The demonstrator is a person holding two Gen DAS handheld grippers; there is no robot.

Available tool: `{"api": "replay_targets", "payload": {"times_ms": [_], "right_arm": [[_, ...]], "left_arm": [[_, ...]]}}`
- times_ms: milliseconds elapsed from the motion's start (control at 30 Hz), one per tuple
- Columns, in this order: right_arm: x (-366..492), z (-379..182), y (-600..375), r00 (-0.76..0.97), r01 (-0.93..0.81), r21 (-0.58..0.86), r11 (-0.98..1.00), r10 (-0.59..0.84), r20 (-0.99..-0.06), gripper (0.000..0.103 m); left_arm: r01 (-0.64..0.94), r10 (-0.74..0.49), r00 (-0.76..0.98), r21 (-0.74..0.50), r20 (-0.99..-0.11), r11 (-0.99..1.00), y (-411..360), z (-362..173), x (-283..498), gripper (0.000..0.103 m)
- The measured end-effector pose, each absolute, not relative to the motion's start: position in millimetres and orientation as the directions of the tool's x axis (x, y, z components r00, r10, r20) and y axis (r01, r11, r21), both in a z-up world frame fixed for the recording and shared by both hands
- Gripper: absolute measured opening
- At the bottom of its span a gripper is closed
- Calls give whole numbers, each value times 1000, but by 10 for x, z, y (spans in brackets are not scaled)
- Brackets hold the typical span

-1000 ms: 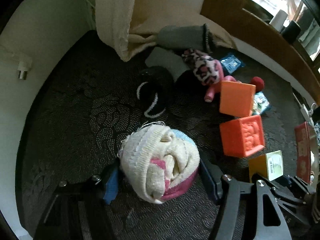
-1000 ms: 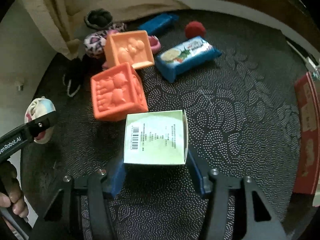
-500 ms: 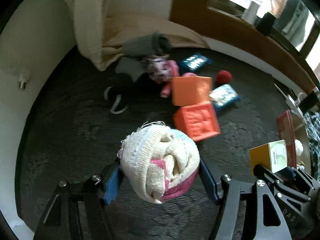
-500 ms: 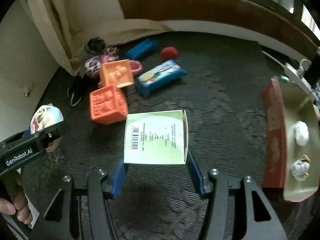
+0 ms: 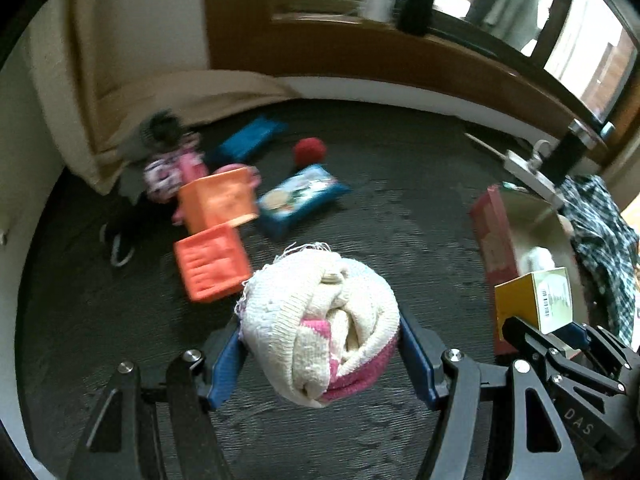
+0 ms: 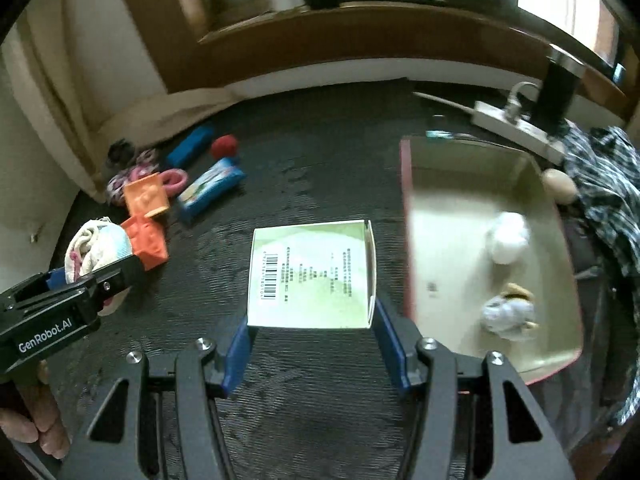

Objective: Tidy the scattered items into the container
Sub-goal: 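Carry both items over the tray and open both grippers to drop them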

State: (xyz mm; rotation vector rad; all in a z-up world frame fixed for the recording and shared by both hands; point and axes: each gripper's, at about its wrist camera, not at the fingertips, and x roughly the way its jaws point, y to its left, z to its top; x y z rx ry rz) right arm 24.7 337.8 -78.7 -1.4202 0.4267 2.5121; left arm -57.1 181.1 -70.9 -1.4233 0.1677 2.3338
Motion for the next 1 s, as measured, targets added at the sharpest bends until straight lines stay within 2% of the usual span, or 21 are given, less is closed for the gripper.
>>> {"api": "replay_targets", "payload": {"times_ms": [400,800,900,933,1000], "right_arm": [[702,-769,4286,-498,-457,143,-878,119,-859,60],[838,-799,4790,-501,-481,161,-862,120,-857,60],[819,-805,4857,-504,-483,171,-859,113,-856,61],[812,-810,4873,-505,-483,175,-858,110,-856,61],[796,-824,4894,-503,-485,181,-856,103,-858,61]], "left_arm": [[-529,353,-359,-123,-864,-840,2874,-632,-315,71],[-628,421,-343,-128,-840,-768,3799,-479,-249,71],[-648,428,-336,-124,-839,-752,3937,-460,-257,75],[-655,434,-337,-124,-835,-746,3964,-443,-254,80],[-660,443,-345,-122,-828,-741,3984,-415,-252,81]]}}
